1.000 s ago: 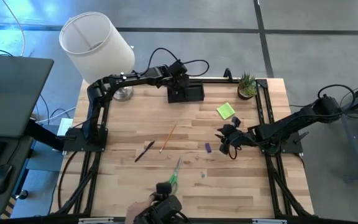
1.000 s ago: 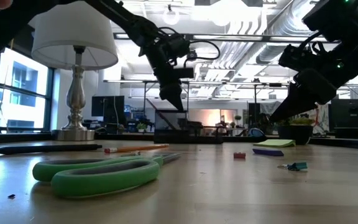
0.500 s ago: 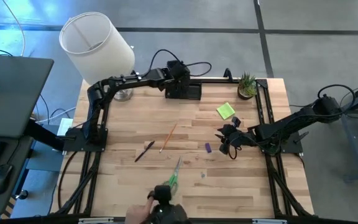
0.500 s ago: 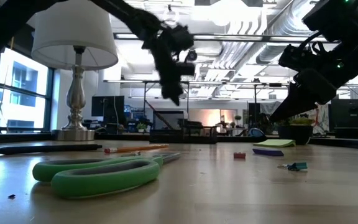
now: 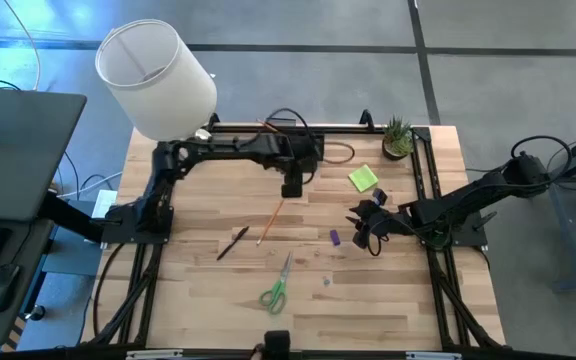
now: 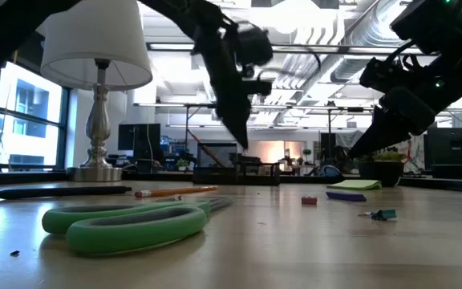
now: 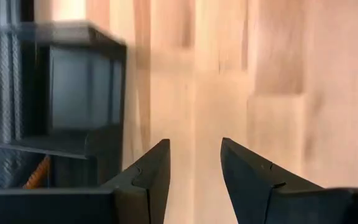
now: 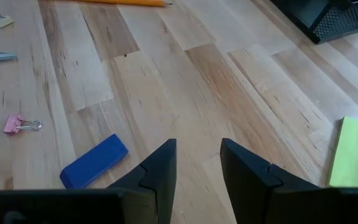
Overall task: Pick and place office supplies into organizer
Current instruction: Adjust the black desk organizer
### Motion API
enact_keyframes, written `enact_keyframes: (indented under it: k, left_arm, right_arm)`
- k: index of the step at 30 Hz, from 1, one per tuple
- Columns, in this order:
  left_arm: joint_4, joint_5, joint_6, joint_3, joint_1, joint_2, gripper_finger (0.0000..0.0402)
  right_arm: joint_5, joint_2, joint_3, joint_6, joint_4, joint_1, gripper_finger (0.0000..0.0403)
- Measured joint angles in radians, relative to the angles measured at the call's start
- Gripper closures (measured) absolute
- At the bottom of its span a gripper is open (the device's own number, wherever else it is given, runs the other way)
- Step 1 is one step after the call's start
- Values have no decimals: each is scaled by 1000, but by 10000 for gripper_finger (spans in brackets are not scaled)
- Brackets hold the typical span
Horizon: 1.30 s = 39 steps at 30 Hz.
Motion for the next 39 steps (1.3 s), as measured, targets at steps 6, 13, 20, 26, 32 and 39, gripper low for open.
enact_keyframes:
  k: [6, 13, 20, 26, 32, 39]
  left_arm:
    - [26, -60, -19, 4, 52, 32, 281]
    - [63, 110, 22, 2, 172, 42, 339]
    - [114, 268, -10, 2, 236, 42, 397]
    - [78, 279, -19, 2, 234, 61, 394]
    - [55, 276, -5, 2, 234, 79, 397]
    - [118, 297, 0, 4, 233, 93, 399]
  right_arm:
    - [1, 0, 0, 11, 0, 0, 286]
    - [9, 0, 0, -6, -1, 0, 286]
    - [18, 0, 0, -7, -2, 0, 286]
    - [36, 0, 0, -7, -3, -1, 286]
    - [47, 0, 0, -4, 0, -2, 286]
    - [54, 0, 0, -3, 11, -2, 286]
